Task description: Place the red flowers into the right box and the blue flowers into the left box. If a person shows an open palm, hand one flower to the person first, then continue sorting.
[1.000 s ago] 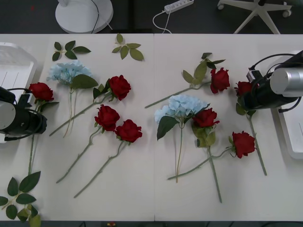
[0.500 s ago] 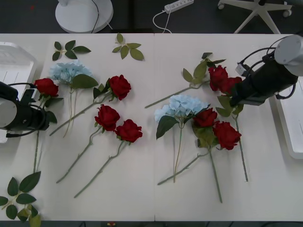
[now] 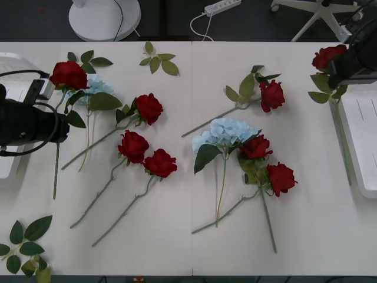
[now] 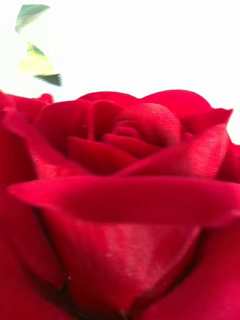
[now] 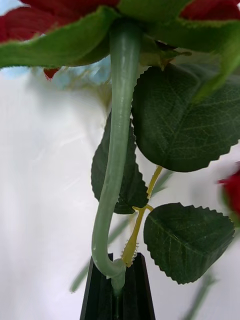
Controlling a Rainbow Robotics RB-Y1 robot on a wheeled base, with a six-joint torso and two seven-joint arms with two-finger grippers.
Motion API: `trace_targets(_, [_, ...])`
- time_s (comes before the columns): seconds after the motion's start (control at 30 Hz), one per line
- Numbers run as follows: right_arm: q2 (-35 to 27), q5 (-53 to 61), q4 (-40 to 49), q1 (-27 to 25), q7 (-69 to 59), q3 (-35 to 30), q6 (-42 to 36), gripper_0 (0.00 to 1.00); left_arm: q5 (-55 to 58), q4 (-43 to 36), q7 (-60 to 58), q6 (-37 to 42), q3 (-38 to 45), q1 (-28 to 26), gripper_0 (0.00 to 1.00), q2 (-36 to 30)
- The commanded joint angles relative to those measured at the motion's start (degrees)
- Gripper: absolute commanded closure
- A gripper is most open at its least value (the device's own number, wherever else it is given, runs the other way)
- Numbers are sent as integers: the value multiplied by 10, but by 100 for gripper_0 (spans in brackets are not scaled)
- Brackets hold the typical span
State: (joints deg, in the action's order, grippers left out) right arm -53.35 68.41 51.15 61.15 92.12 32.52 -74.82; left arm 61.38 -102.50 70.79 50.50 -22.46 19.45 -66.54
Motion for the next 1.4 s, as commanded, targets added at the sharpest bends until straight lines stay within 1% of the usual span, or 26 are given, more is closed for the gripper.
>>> trace_targets(0.03, [-69,-50,31,25,39,16,5,100,18,-102,44,-4,92,-56,100,-7])
trace_targets(0.1, [-73,-97,28,24,66,22,20,100,23,-142,45,-15,116,-64,100,12])
trace_targets(0.17, [-73,-137,11,20,81,22,36,100,29,-176,44,-46,117,-65,100,31])
trace_targets(0.23, [-71,-152,-6,19,91,23,50,100,30,-195,46,-59,117,-65,100,46])
trace_targets(0.37, [-50,-212,-65,13,110,22,98,100,33,-234,51,-86,109,-51,100,101])
trace_targets(0.57, [-19,-268,-140,9,111,22,172,100,35,-251,53,-88,102,-13,100,160])
trace_targets(0.77, [10,-296,-199,-12,104,22,242,100,29,-262,66,-88,92,22,100,223])
trace_targets(0.9, [14,-303,-209,-35,97,22,281,100,24,-263,71,-109,73,43,100,258])
trace_targets(1.2, [13,-307,-209,-60,90,22,309,100,3,-251,69,-140,31,84,100,351])
trace_targets(1.23, [13,-309,-209,-61,90,22,311,95,1,-248,69,-143,29,87,100,359])
trace_targets(1.27, [12,-313,-209,-62,90,22,313,86,-1,-243,69,-150,23,89,100,370])
trace_targets(1.3, [11,-316,-209,-62,90,22,313,81,-4,-241,69,-157,21,92,100,378])
trace_targets(1.37, [8,-318,-209,-62,92,22,313,66,-8,-229,71,-174,13,96,100,396])
trace_targets(1.4, [7,-318,-209,-61,92,22,313,62,-9,-226,71,-178,10,97,100,402])
